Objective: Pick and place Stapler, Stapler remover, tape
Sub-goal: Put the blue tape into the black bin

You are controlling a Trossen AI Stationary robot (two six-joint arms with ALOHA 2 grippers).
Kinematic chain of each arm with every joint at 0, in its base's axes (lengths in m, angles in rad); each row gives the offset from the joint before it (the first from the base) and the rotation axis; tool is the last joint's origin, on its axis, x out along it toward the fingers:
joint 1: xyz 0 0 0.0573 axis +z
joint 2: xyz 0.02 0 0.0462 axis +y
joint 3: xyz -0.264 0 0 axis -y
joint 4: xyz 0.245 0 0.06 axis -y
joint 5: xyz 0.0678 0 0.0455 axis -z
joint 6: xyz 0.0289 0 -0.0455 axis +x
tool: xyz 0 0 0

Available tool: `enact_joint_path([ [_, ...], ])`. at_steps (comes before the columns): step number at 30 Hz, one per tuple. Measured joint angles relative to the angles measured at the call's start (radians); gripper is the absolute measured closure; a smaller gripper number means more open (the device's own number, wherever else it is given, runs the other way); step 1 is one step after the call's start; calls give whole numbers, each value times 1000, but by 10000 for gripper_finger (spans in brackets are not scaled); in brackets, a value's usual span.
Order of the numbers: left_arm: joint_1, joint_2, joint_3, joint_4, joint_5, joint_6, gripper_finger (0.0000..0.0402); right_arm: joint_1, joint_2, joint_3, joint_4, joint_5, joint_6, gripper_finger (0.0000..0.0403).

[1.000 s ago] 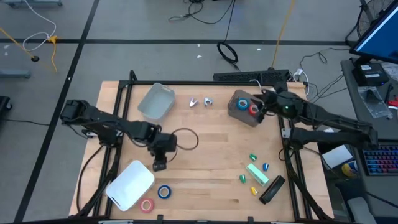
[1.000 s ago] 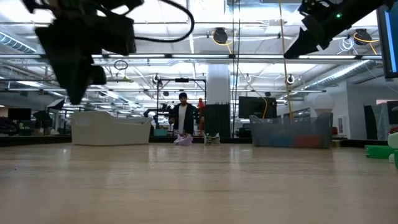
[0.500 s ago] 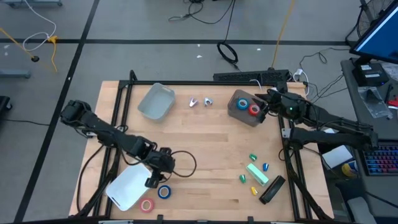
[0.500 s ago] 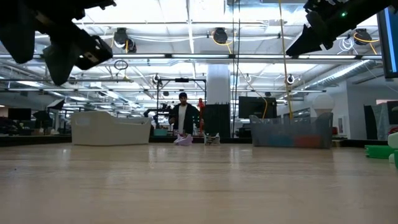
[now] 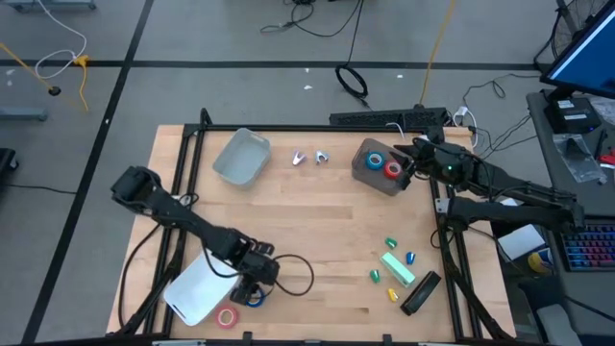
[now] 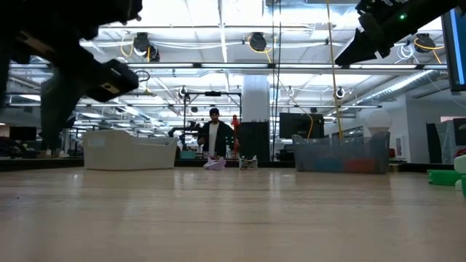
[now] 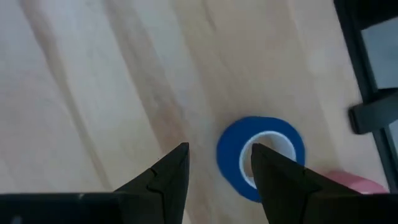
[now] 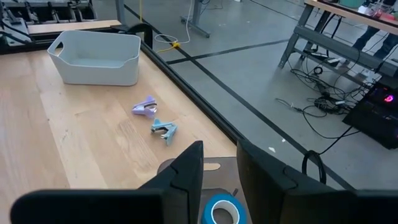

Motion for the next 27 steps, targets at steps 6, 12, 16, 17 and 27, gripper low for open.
enact_joint_path([
  [6, -35, 28, 17, -9, 14, -2, 229, 0, 0, 0, 0, 0, -19, 312],
  [12, -52, 49, 17, -14, 19, -4, 229, 0, 0, 0, 0, 0, -21, 312],
  [16, -50, 84, 18, -19, 16, 4, 229, 0, 0, 0, 0, 0, -19, 312],
  [17, -47, 94, 18, -24, 18, 4, 229, 0, 0, 0, 0, 0, -19, 312],
  [27, -36, 147, 21, -25, 22, -10, 237, 0, 0, 0, -1, 0, -19, 312],
])
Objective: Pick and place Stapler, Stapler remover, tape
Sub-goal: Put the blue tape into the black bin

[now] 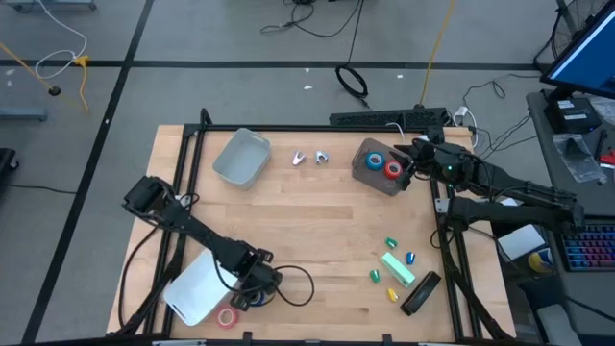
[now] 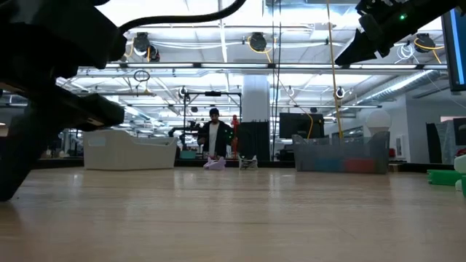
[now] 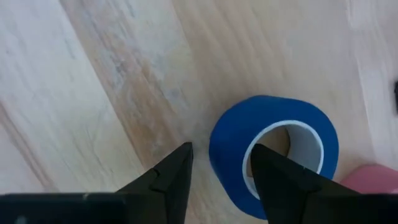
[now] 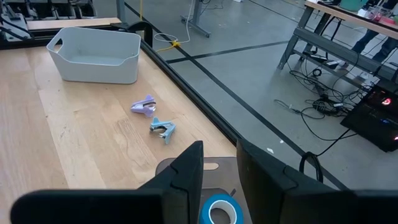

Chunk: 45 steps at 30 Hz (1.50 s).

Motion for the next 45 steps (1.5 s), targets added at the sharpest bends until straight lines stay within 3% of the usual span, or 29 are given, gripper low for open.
enact_joint_path([
  [8, 33, -6, 48, -37, 0, 6, 368, 0, 0, 0, 0, 0, 0, 312],
  [14, 100, -24, 160, -188, -86, -12, 365, 0, 0, 0, 0, 0, 1, 312],
  [18, 175, -76, 209, -189, -172, -12, 364, 0, 0, 0, 1, -9, 1, 312],
  [22, 267, -140, 247, -132, -238, -13, 364, 0, 0, 0, 15, -134, 1, 312],
  [25, 341, -188, 251, -58, -241, -35, 364, 0, 5, 0, 69, -297, 1, 312],
  [29, 444, -233, 253, 93, -185, -109, 364, 1, 29, 0, 187, -529, -56, 312],
  [32, 521, -237, 253, 217, -101, -222, 364, 17, 68, 0, 291, -628, -110, 312],
  [39, 655, -236, 253, 383, 51, -508, 364, 118, 206, 0, 533, -646, -264, 312],
  [45, 737, -235, 253, 472, 174, -701, 364, 189, 309, 0, 653, -512, -423, 309],
])
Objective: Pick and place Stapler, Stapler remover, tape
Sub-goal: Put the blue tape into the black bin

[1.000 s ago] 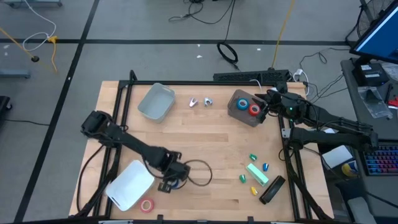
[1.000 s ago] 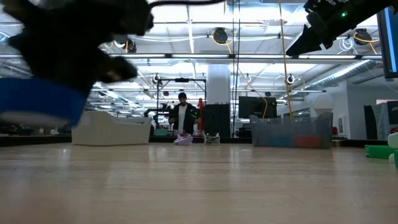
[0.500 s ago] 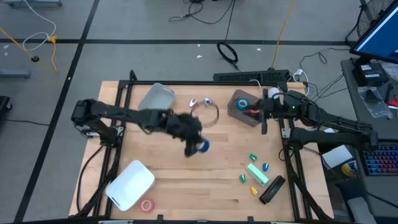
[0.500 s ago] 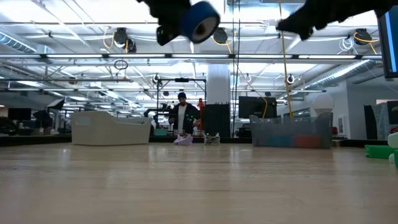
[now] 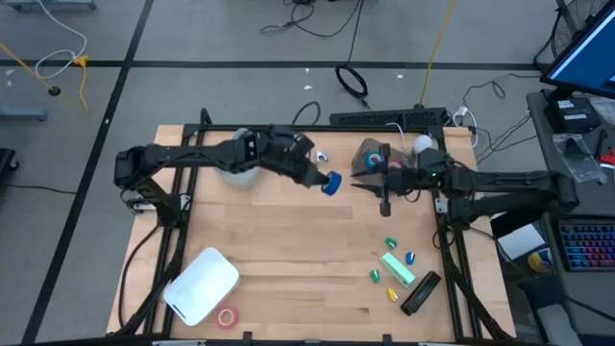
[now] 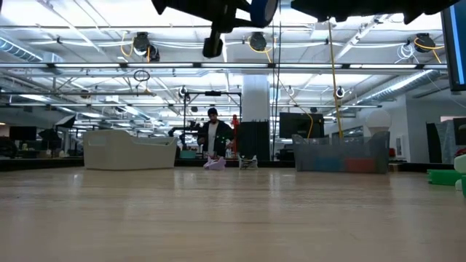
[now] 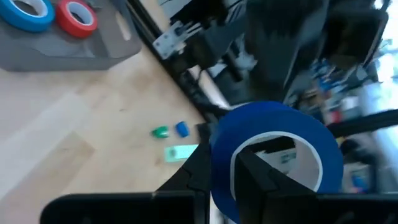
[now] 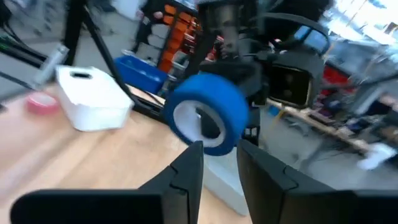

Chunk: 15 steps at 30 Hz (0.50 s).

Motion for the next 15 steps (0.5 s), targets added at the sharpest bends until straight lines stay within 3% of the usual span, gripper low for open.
enact_joint_path([
  [9, 84, 0, 0, 65, 139, -205, 364, 78, 21, 0, 131, 232, -151, 243],
  [15, 85, 16, -1, 69, 157, -264, 364, 86, 47, 0, 164, 283, -170, 210],
])
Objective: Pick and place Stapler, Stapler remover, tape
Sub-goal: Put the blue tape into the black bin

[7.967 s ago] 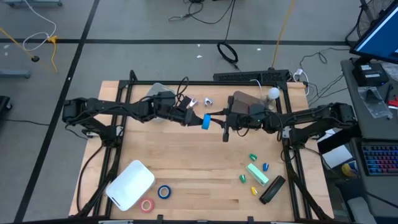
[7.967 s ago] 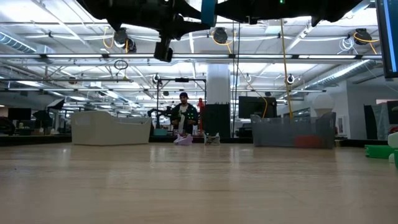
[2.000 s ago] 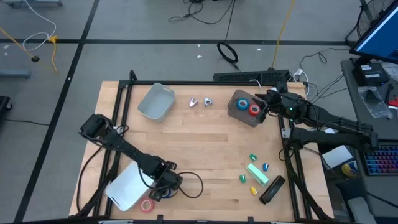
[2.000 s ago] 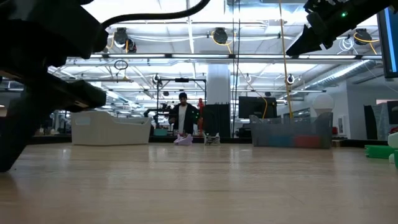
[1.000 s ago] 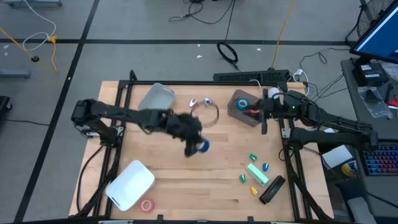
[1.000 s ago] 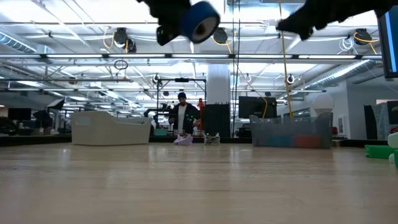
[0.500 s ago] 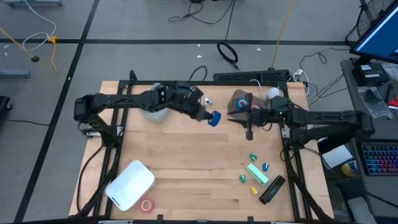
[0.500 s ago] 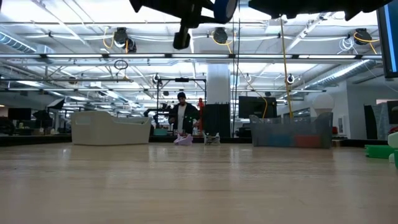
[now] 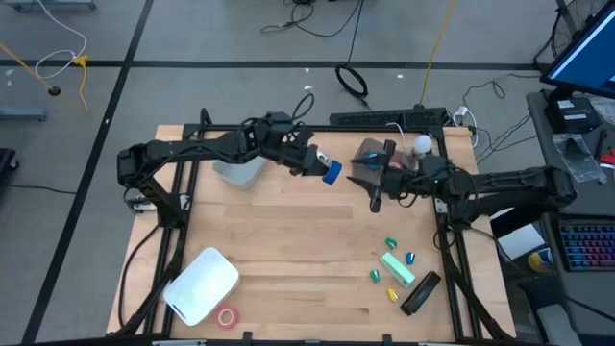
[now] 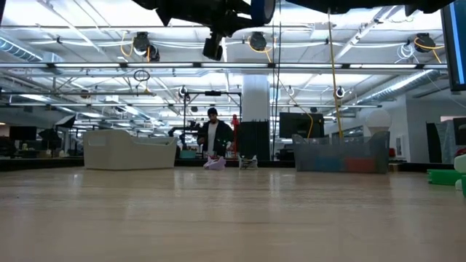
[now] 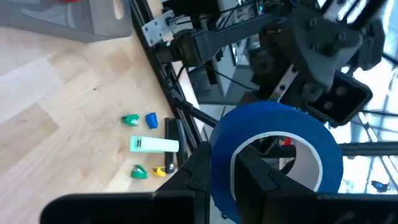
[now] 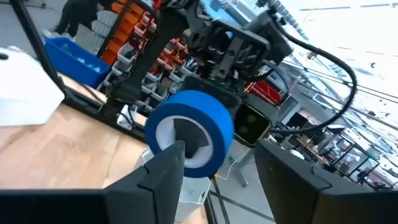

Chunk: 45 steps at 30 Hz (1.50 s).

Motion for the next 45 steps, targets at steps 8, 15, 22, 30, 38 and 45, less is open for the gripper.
enact_joint_path([
  [8, 0, 13, 0, 39, -10, -39, 364, 0, 76, 0, 106, 3, -26, 213],
  [15, -12, 34, 0, 51, -10, -42, 364, -2, 105, 0, 166, 1, -37, 217],
  [22, -14, 37, 0, 61, -20, -42, 365, -2, 105, 0, 163, 30, -36, 248],
  [30, -24, 37, 0, 59, -31, -47, 365, -2, 111, 0, 166, 47, -36, 303],
  [38, -32, 37, 0, 59, -35, -47, 365, -2, 111, 0, 167, 53, -36, 331],
  [45, -34, 37, 0, 59, -36, -54, 365, -2, 111, 0, 167, 65, -36, 381],
])
